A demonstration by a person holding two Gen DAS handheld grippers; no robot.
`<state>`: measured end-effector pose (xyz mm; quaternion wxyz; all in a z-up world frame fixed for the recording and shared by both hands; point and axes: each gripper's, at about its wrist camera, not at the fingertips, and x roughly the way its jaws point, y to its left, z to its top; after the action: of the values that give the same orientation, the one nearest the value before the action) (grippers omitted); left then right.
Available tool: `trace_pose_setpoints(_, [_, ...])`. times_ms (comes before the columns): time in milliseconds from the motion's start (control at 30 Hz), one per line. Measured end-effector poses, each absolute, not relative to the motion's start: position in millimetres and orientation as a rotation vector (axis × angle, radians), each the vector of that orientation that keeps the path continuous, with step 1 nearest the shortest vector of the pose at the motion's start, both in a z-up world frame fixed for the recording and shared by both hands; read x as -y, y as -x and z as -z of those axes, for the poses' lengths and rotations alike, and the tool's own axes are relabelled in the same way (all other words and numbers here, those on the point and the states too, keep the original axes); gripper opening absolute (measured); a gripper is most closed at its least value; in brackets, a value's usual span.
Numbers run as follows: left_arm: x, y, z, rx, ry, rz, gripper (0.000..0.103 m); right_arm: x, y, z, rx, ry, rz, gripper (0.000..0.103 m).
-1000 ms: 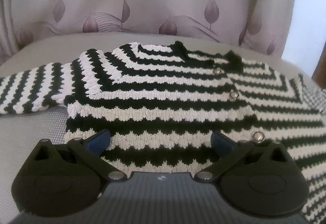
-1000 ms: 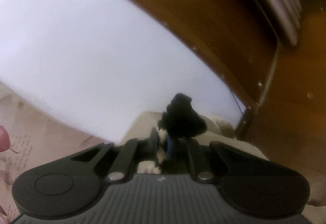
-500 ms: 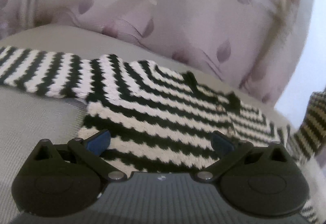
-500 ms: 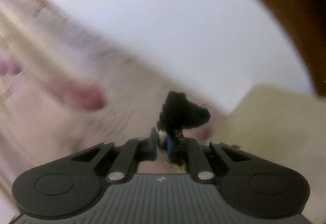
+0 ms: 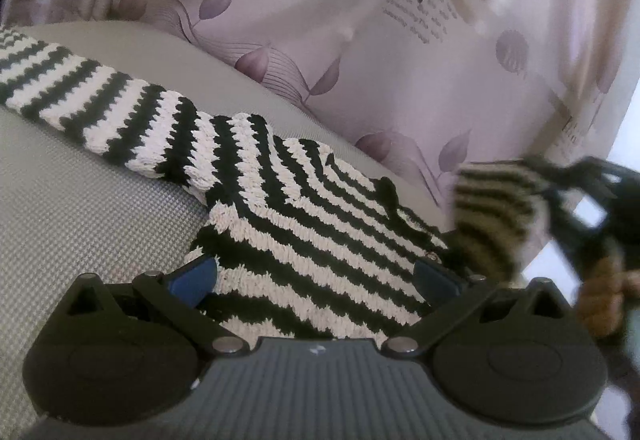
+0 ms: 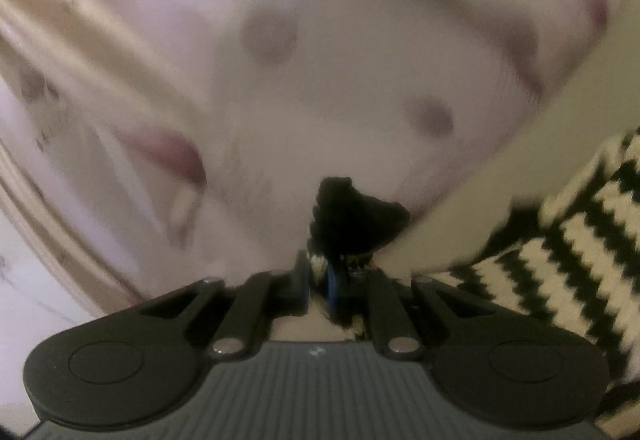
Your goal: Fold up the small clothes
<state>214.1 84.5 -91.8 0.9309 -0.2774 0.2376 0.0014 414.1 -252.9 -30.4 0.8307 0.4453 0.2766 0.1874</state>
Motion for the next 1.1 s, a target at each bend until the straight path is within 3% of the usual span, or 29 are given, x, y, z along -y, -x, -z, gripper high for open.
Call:
trace_pose_setpoints(233, [-87.4,-212.2,93.4,-0.474,0.596,0.004,0.103,176.9,-413.9,66.3,-0.707,-0.769,-0.458,0.008])
trace_pose_setpoints(633, [-88.2,-213.6,94.4,-0.465,0.624,0.003,0.103,133.9,-397.9,99.2,-0.814,-0.646,-0.543,0.012])
trace_pose_setpoints(800, [-86.6,-213.9,94.0,-0.466,0.619,-0.003,0.103,132.7,-394.7,110.2,-0.867,-0.649,-0.58,0.029])
trace_pose_setpoints(933, [-86.9,-214.1,94.0,-0.471,0.616,-0.001,0.103,157.8,-378.1,89.0,-0.79,-0.736,-0.622,0.032])
trace_pose_setpoints(1100, [-90.3,-214.6,93.9,-0.475,0.632,0.009,0.103,183.1,-331.6,57.5,-0.773,-0.594,-0.627,0.036])
